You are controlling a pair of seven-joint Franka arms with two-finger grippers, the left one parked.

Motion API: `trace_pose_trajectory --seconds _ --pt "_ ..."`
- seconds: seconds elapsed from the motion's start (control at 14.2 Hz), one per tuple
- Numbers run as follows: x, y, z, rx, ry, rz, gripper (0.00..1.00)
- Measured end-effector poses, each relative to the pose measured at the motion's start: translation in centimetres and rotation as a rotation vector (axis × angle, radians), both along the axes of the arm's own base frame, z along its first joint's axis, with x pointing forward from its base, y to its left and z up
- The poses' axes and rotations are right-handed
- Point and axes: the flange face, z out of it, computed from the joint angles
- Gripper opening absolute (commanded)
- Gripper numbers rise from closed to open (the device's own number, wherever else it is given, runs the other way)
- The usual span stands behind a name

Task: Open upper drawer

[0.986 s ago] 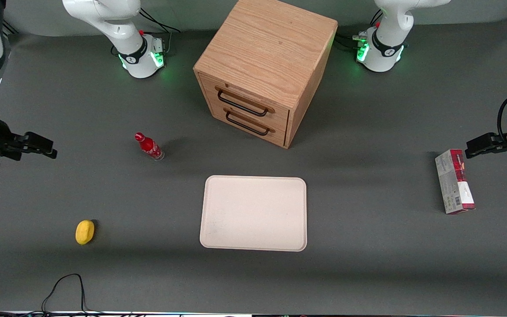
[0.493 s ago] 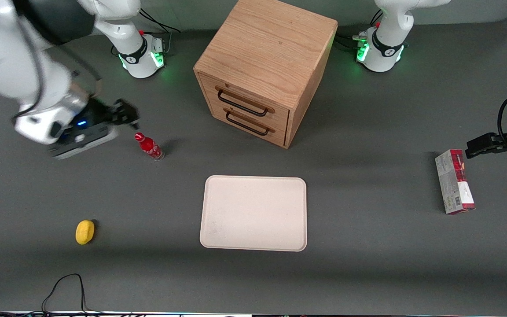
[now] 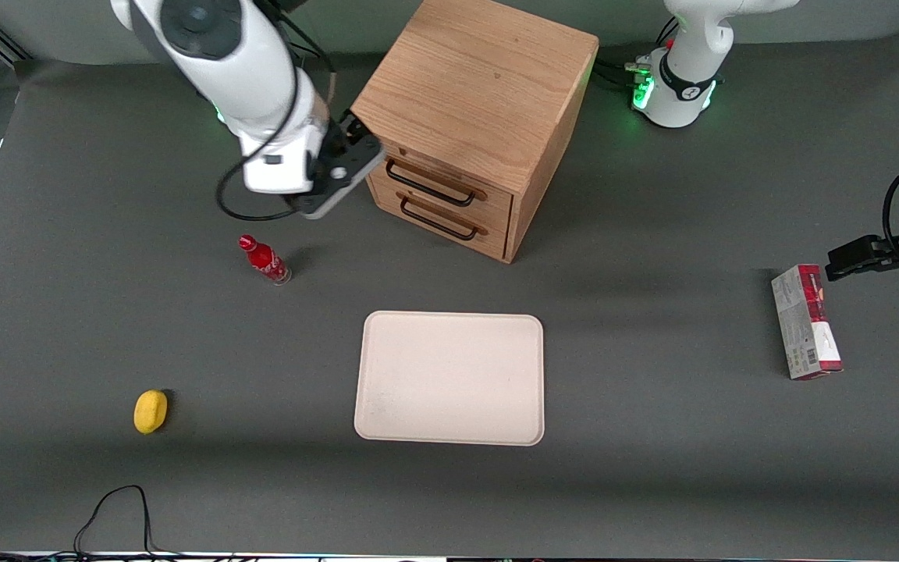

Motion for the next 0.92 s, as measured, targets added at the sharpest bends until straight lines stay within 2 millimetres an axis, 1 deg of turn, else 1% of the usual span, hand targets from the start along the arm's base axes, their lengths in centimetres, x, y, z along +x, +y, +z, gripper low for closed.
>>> trace_pose_trajectory --seconds 0.14,0.21,0.42,0.56,0.92 --pt "-0.9 2.7 -2.5 0.036 0.06 0.088 1.0" --pt "-1.1 3.6 -3.5 0.055 0.08 0.111 1.0" --pt "-1.6 5.6 -5.7 0.097 0.103 0.15 1.0" --pt "-1.5 5.9 -7.0 0.102 0.104 0.181 1.0" --pt "-0.4 5.8 -9.2 0.092 0.087 0.212 1.0"
